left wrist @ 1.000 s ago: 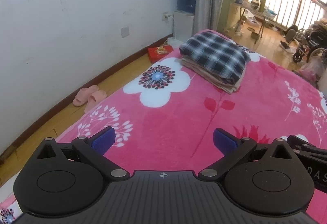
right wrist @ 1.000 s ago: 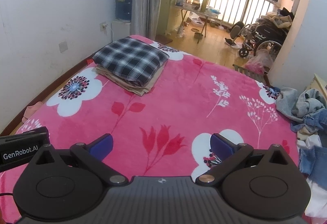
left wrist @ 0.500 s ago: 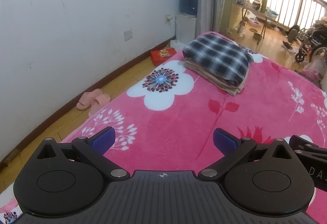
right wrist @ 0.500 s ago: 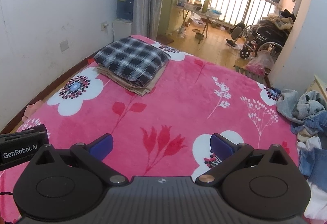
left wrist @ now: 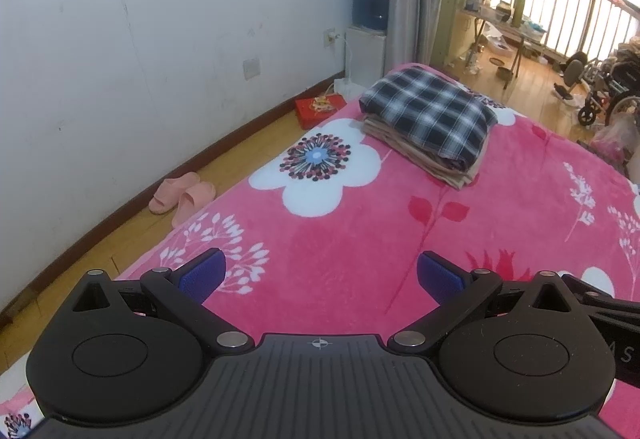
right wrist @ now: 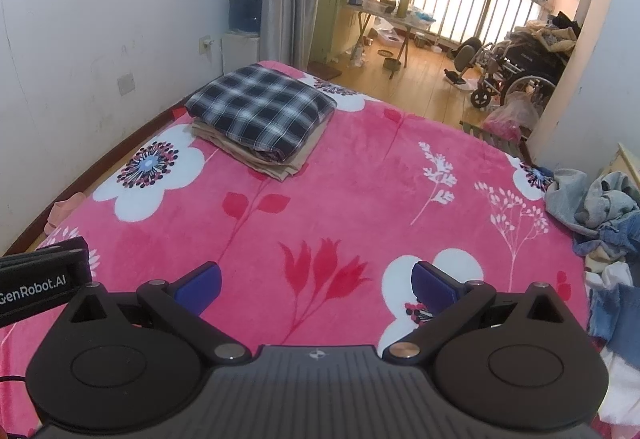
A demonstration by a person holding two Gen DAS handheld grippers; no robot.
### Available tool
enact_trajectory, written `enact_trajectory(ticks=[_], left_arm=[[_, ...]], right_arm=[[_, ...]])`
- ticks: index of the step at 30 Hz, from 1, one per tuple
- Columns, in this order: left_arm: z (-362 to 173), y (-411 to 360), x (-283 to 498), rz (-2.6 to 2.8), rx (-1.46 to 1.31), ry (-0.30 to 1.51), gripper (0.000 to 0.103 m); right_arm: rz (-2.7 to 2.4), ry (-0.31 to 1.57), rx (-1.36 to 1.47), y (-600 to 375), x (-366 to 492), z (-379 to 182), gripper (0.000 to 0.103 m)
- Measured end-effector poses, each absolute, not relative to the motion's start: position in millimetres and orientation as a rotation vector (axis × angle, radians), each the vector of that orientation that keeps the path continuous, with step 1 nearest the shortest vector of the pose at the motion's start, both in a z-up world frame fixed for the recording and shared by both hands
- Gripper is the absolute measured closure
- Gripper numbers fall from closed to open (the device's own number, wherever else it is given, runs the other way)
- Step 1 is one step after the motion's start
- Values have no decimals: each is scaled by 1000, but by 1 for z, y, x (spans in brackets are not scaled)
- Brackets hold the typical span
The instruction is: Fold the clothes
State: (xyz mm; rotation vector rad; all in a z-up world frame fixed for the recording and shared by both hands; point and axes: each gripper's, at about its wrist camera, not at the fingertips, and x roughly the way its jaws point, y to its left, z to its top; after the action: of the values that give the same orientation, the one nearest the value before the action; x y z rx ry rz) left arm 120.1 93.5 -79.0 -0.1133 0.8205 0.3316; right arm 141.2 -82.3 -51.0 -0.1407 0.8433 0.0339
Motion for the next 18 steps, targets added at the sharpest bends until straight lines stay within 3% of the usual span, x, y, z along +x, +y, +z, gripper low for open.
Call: enact_trajectory(ticks=[18], left_arm=[[-80,96,119,337,-119,829,0]], right_arm=[[26,852,-141,-82,140,-54,0]])
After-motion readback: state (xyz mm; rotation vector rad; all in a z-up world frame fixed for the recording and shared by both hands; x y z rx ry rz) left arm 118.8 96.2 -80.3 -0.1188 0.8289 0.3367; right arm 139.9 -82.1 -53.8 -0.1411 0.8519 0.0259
